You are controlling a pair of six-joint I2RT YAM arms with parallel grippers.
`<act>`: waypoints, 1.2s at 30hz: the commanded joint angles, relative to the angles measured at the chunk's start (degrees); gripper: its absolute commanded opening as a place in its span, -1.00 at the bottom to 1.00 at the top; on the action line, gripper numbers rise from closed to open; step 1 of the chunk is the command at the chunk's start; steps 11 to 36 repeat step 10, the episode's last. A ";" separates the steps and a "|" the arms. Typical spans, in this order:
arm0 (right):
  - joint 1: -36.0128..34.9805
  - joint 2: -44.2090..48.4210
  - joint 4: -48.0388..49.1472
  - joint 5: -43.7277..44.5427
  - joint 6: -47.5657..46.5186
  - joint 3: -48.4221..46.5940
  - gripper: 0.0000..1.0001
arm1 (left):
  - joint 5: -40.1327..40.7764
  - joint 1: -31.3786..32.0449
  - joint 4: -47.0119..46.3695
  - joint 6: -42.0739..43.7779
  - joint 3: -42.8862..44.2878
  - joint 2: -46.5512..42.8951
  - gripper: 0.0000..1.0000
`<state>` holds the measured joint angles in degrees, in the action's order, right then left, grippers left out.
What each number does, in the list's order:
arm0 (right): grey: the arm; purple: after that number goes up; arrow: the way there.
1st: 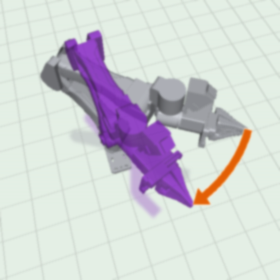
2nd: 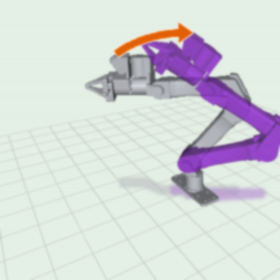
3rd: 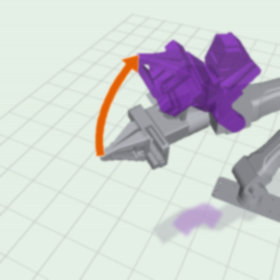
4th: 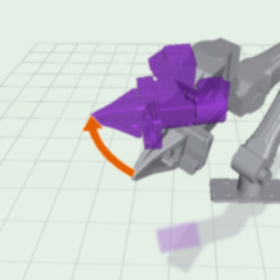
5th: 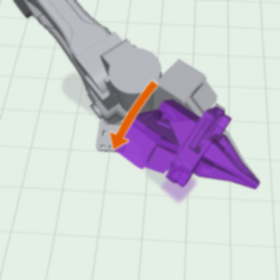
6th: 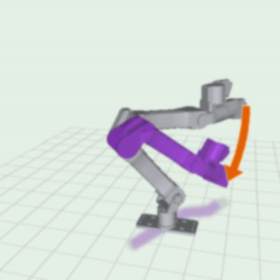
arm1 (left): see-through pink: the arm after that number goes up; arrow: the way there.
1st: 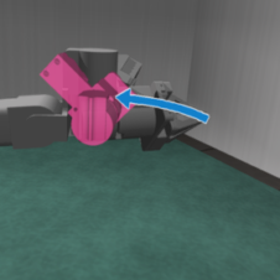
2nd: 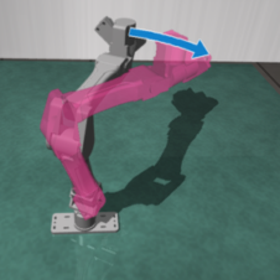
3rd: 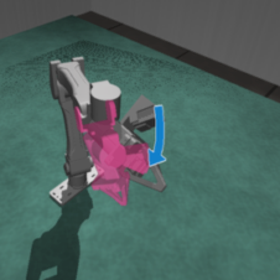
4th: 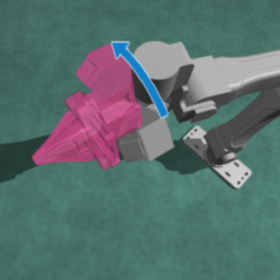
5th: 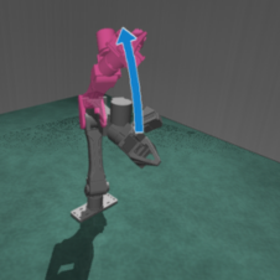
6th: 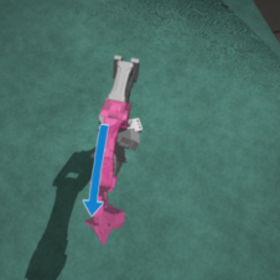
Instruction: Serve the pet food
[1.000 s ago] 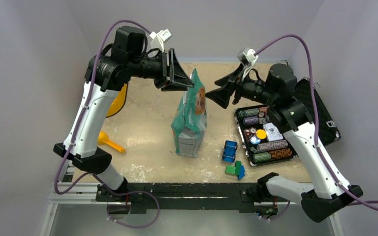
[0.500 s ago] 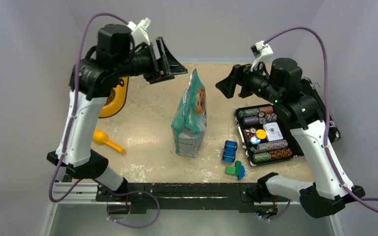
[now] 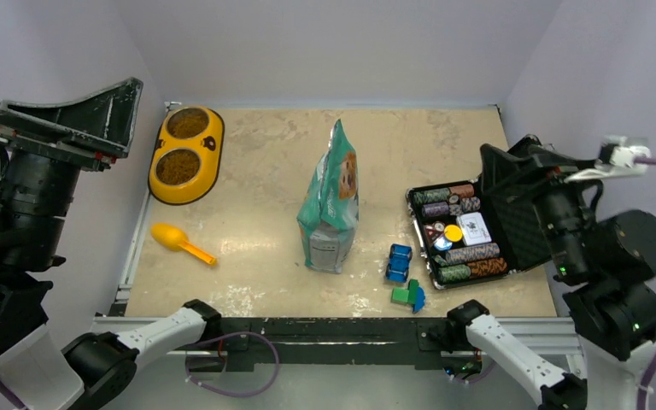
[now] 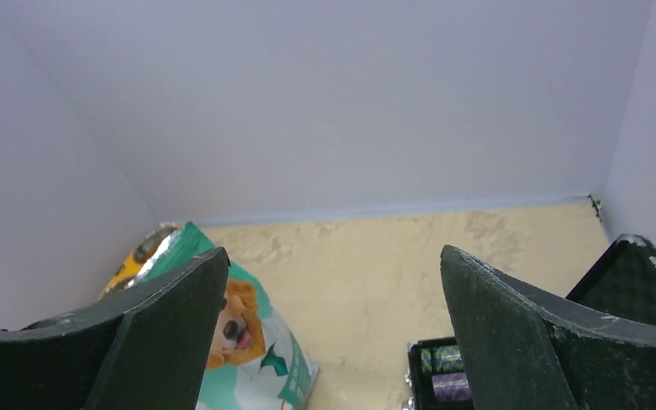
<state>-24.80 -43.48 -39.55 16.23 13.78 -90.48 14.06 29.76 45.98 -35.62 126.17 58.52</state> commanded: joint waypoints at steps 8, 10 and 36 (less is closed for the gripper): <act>-0.08 2.05 6.47 10.64 0.89 1.26 0.98 | 5.37 -0.01 -2.50 5.15 -0.78 3.79 0.98; -0.14 2.64 8.00 9.38 -0.34 2.35 0.98 | 5.36 -0.02 -2.04 4.96 -0.76 3.80 0.98; -0.14 2.64 8.00 9.38 -0.34 2.35 0.98 | 5.36 -0.02 -2.04 4.96 -0.76 3.80 0.98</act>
